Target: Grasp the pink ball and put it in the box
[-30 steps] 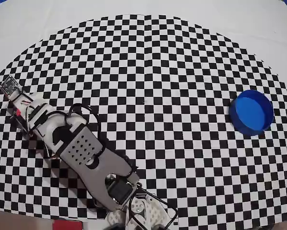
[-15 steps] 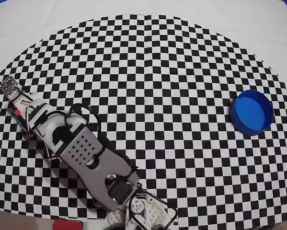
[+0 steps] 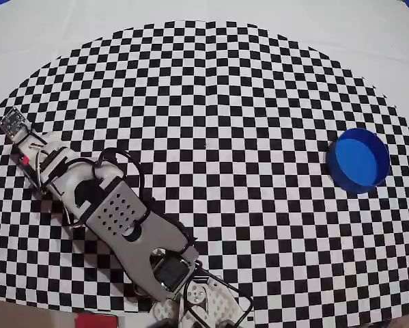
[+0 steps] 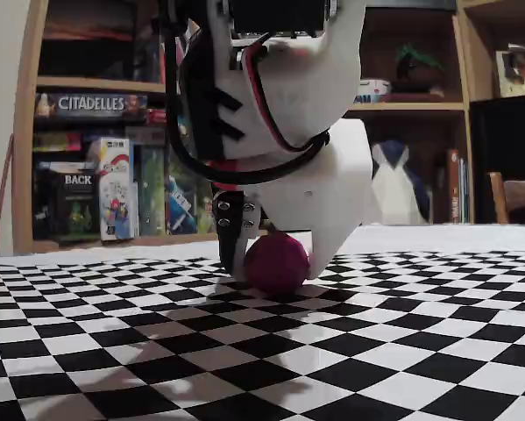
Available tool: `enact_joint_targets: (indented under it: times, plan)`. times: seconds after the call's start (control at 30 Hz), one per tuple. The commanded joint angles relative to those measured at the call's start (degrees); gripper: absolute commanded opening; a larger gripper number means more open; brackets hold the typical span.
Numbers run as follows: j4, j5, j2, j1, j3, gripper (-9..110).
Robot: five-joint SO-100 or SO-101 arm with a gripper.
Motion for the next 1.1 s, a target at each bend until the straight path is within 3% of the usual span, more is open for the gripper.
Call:
enact_joint_targets:
  times: [0.0, 1.07]
  plan:
    - [0.7, 0.2, 4.3, -0.2, -1.1, 0]
    - [0.6, 0.2, 32.2, 2.6, 20.0, 0]
